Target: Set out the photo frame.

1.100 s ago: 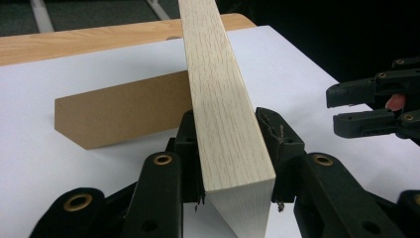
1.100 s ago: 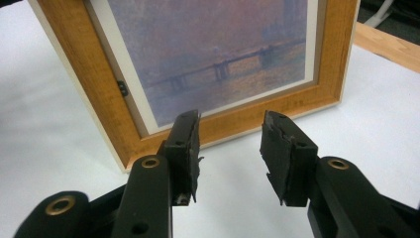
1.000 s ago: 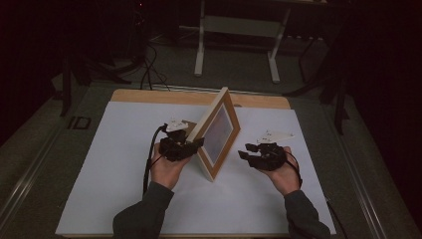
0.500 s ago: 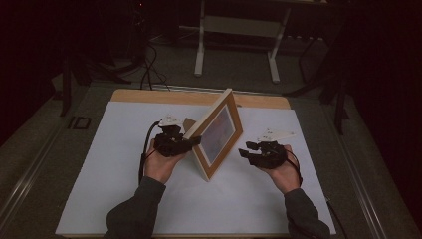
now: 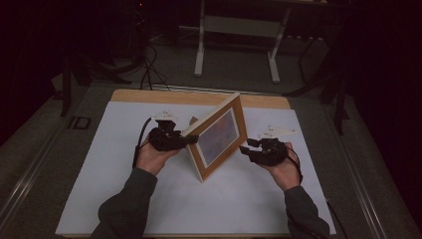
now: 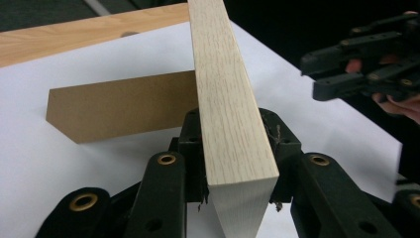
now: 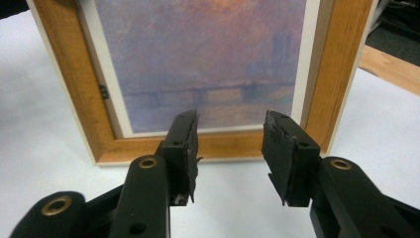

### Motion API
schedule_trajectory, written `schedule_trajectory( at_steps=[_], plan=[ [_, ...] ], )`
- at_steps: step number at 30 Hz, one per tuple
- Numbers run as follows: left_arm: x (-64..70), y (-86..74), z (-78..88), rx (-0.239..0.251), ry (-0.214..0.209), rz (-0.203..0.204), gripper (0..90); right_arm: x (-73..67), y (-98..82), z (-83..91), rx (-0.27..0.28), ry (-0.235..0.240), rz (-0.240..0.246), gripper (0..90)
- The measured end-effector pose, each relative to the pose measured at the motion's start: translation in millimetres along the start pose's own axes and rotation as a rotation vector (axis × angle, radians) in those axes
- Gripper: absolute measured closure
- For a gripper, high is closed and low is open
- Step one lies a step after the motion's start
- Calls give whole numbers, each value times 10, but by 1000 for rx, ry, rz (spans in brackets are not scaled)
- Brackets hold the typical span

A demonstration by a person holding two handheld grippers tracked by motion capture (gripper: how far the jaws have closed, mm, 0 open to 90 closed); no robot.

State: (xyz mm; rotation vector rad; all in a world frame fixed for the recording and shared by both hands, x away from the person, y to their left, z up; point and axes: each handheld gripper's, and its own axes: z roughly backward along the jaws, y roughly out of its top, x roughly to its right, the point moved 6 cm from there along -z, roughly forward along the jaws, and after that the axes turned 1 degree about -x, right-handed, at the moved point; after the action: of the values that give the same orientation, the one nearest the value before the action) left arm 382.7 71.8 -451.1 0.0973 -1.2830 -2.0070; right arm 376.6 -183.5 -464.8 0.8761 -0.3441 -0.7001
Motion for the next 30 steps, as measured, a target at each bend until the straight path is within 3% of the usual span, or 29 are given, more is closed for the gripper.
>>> schedule_trajectory(
  at_steps=[17, 30],
  plan=[
    [-145, 55, 27, -43, -86, -52, 694, 141, 206, 36, 21, -33, 8, 560],
    [-168, 77, 7, -47, -149, -79, 698, 339, 287, -24, 23, -54, -33, 520]
  ],
)
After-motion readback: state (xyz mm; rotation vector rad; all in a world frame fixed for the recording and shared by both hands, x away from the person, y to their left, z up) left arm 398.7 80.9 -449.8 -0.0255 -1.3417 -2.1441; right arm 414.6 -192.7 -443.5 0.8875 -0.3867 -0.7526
